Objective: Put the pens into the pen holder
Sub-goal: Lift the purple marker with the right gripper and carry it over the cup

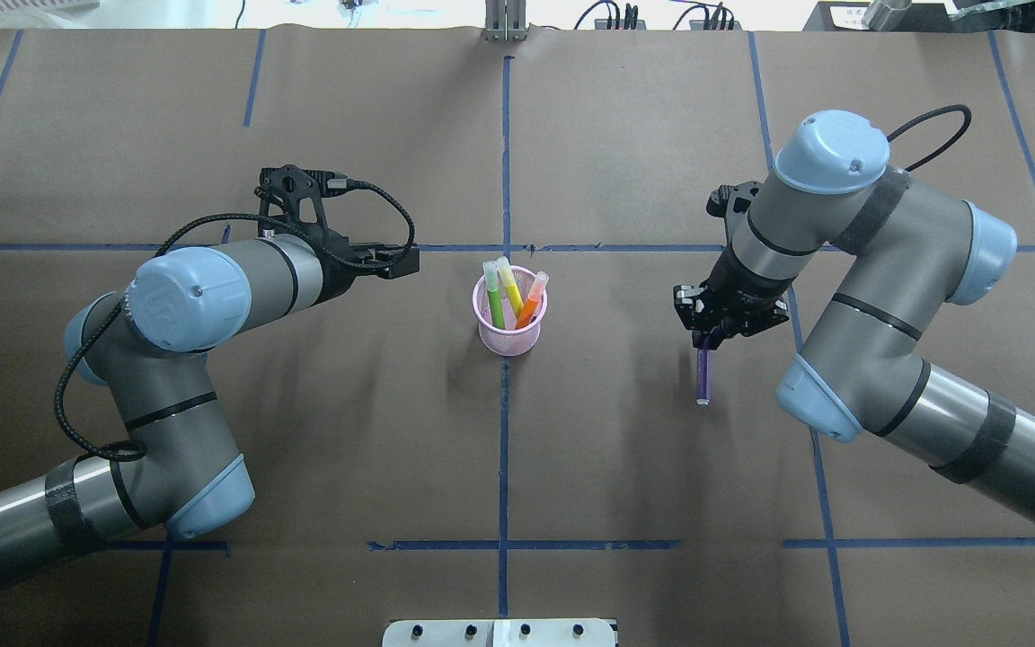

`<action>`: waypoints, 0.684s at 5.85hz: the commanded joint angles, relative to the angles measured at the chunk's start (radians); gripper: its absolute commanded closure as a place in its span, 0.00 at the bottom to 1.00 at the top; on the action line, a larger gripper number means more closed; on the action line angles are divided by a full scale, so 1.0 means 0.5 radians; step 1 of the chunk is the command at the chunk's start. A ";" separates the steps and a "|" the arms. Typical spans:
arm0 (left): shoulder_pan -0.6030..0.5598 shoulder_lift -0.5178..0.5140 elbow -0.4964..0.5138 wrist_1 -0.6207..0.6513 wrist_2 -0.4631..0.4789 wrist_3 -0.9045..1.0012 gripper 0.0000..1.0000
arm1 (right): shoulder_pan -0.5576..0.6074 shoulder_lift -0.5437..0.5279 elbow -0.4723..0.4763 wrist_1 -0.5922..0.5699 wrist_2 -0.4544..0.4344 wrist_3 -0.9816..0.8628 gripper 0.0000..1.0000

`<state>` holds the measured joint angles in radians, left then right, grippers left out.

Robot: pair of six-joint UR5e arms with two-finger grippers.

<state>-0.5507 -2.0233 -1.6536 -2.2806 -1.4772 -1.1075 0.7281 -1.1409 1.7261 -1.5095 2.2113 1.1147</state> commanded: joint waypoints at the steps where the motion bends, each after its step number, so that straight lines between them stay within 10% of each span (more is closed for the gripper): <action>1: 0.000 0.000 0.000 -0.001 0.000 0.000 0.00 | -0.072 0.145 0.173 0.006 -0.386 0.276 1.00; 4: 0.000 0.000 0.000 -0.001 0.000 -0.006 0.00 | -0.194 0.345 0.309 0.006 -0.809 0.665 1.00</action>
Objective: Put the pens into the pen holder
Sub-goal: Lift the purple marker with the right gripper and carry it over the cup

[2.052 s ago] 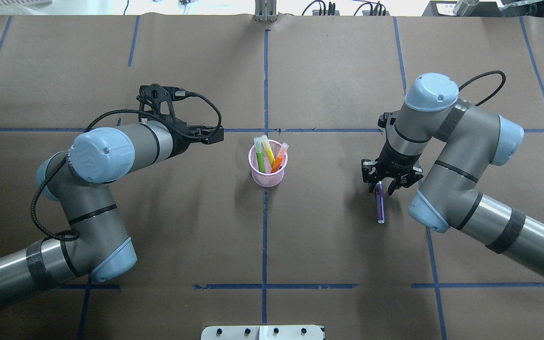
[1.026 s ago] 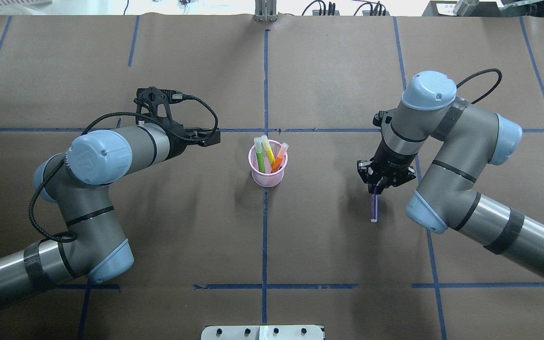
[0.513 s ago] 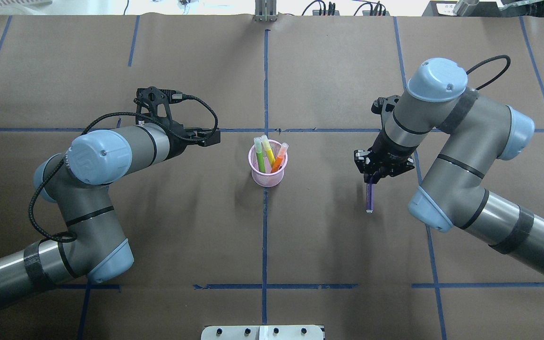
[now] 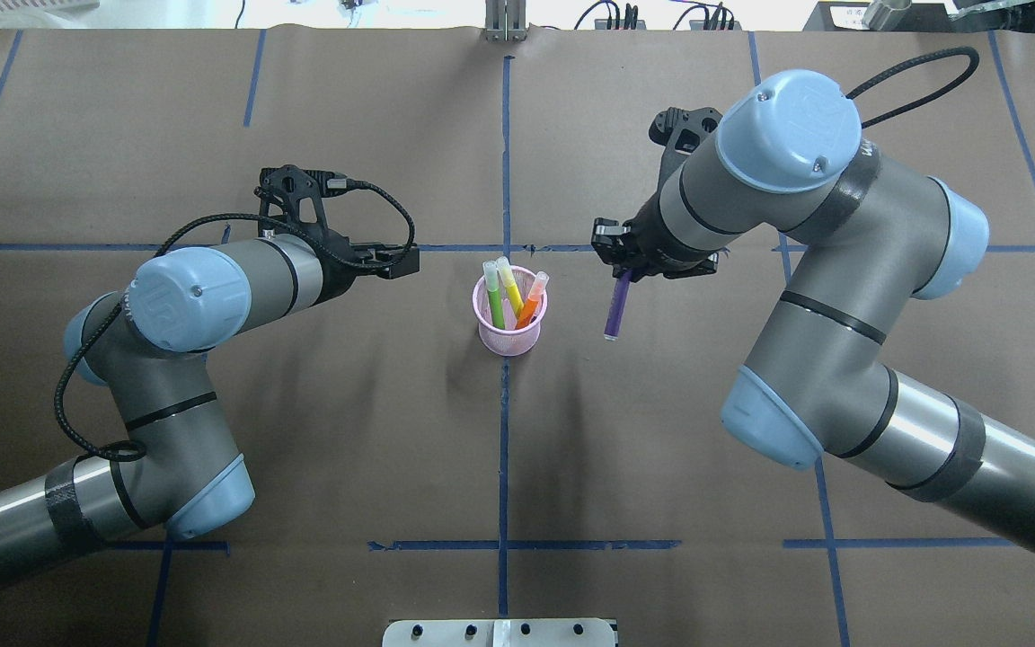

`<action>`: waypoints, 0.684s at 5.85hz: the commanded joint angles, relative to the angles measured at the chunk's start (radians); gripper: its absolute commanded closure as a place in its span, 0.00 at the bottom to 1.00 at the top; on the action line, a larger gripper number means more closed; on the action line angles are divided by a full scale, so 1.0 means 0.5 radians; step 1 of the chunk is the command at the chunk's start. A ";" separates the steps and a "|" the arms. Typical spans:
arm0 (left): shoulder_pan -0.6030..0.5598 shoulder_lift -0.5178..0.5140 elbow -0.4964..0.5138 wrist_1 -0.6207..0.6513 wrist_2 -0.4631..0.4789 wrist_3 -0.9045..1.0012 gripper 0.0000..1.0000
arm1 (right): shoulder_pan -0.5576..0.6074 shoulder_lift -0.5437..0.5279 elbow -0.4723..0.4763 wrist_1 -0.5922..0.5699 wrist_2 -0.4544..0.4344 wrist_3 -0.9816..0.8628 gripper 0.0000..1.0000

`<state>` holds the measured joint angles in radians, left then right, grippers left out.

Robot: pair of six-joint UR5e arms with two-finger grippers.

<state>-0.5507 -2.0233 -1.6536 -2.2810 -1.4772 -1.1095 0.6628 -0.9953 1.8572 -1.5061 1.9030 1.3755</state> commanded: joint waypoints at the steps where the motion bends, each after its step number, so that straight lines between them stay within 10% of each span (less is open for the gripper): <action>1: 0.000 0.003 0.000 -0.006 -0.003 0.001 0.00 | -0.177 0.079 0.077 -0.001 -0.490 0.279 1.00; 4: -0.003 0.003 0.009 -0.006 0.000 0.010 0.00 | -0.512 0.094 0.081 -0.010 -1.301 0.385 1.00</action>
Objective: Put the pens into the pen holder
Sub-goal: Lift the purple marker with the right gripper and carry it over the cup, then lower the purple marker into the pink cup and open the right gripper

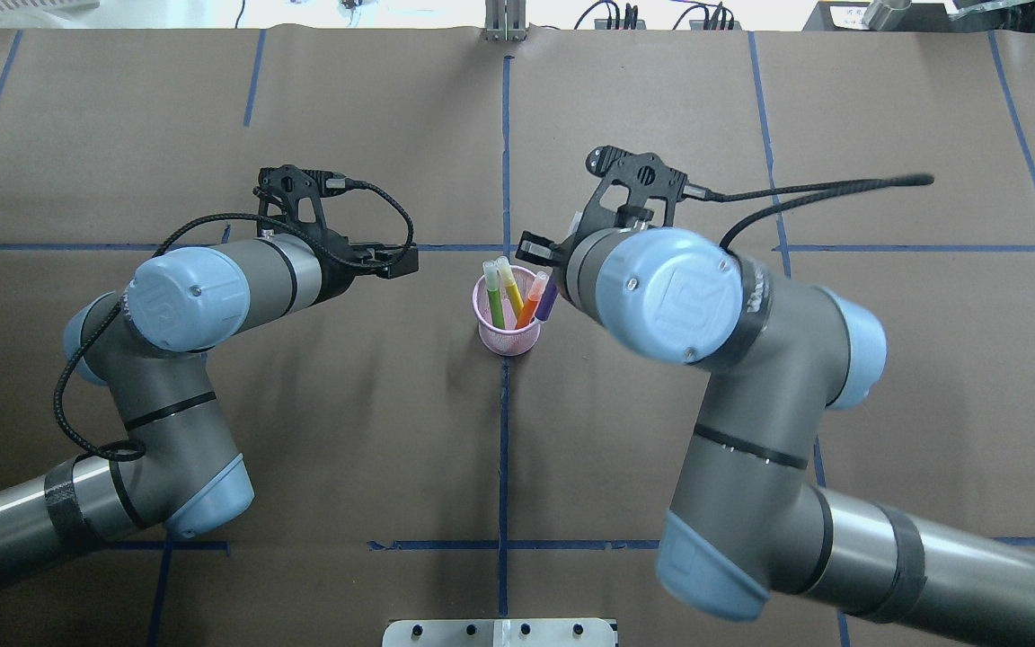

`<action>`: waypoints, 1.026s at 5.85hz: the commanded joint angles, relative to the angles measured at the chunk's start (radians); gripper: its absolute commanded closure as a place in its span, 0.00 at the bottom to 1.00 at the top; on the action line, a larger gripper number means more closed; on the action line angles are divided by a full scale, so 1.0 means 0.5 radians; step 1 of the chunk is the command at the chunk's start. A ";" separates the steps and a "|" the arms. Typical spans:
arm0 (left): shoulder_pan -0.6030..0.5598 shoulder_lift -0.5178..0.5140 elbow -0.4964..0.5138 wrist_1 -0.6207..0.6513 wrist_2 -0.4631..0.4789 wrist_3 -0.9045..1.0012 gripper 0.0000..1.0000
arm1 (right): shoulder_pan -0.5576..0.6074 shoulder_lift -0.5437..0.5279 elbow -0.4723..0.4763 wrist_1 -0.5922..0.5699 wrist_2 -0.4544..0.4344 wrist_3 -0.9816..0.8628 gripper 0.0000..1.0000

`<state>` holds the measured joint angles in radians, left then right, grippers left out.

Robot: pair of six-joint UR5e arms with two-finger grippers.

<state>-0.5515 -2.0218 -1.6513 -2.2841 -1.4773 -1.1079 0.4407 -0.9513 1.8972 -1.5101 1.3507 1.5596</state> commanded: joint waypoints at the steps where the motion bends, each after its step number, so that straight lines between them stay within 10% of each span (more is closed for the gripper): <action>1: 0.002 0.000 0.011 0.000 0.000 0.007 0.00 | -0.071 0.028 -0.005 -0.002 -0.271 0.022 1.00; 6: 0.002 0.000 0.014 0.000 0.000 0.010 0.00 | -0.319 0.074 -0.152 0.011 -0.893 0.016 0.99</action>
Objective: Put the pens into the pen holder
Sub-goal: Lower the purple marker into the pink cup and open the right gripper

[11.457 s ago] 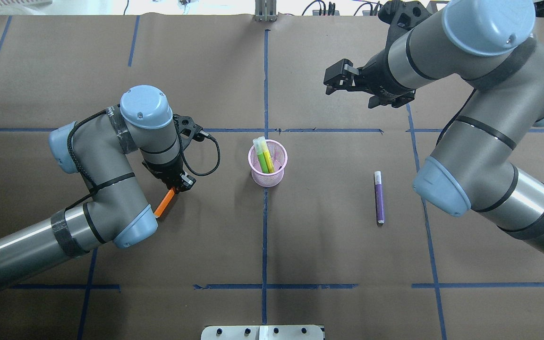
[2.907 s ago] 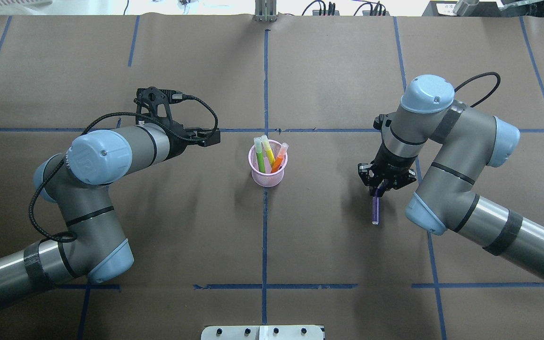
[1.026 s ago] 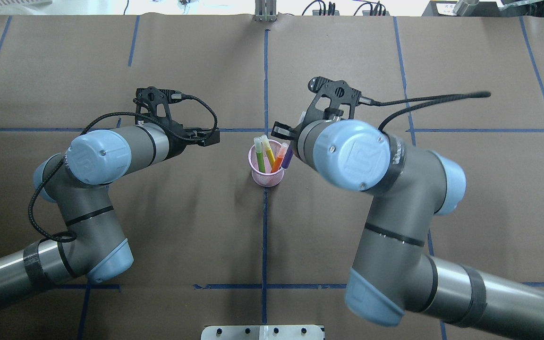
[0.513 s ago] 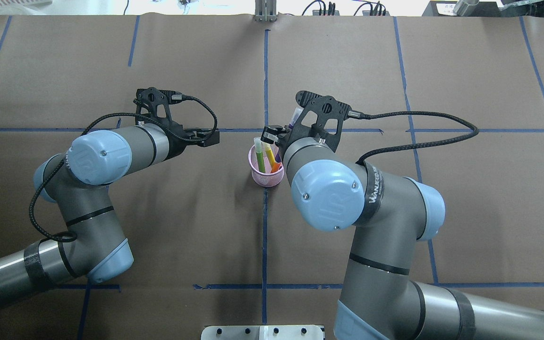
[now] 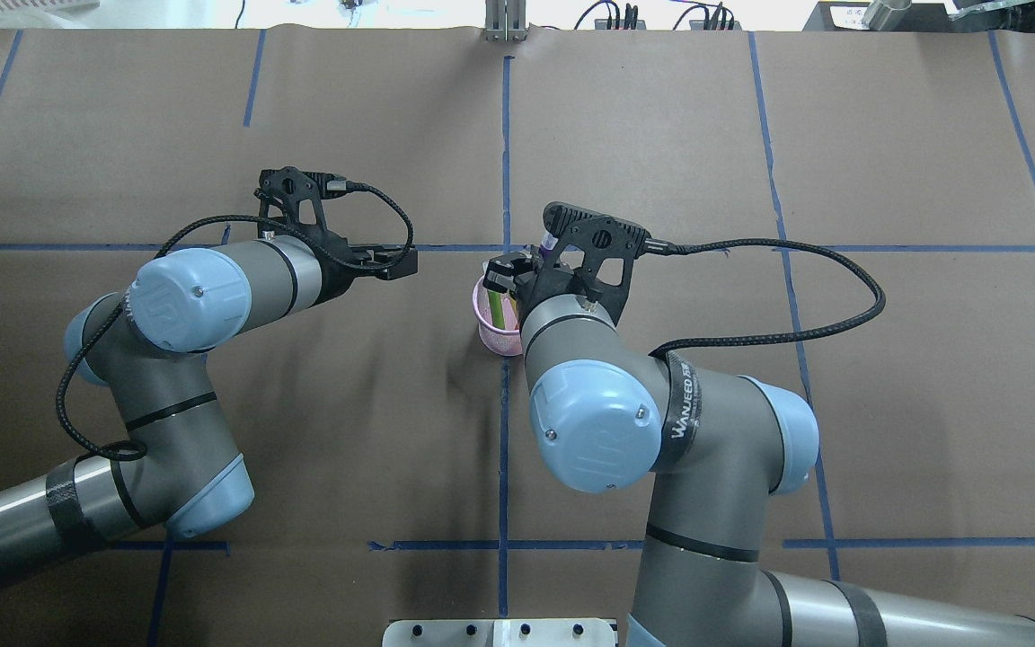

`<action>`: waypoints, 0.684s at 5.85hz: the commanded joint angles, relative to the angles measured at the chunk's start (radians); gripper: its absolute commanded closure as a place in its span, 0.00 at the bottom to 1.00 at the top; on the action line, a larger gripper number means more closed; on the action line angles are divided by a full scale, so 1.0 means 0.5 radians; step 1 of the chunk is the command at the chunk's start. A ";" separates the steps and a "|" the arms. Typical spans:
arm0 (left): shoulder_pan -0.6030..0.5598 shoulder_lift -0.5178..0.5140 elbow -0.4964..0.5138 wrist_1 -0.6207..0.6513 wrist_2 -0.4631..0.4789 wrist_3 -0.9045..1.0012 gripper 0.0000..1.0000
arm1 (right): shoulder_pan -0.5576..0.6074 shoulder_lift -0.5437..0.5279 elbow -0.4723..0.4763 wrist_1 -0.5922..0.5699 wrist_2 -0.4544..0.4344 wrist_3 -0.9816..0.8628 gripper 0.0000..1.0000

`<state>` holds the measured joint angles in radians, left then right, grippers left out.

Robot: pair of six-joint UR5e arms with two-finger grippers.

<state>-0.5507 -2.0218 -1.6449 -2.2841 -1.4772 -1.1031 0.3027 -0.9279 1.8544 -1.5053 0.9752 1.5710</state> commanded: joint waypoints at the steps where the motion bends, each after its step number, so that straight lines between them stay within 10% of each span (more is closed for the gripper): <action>1: 0.000 0.000 0.004 0.000 0.000 0.000 0.00 | -0.047 0.030 -0.094 0.001 -0.149 0.000 0.99; 4: 0.000 0.000 0.007 0.000 0.000 -0.003 0.00 | -0.078 0.104 -0.202 0.007 -0.211 0.006 0.97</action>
<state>-0.5507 -2.0218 -1.6415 -2.2841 -1.4772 -1.1044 0.2682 -0.8893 1.7736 -1.5032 0.8772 1.5733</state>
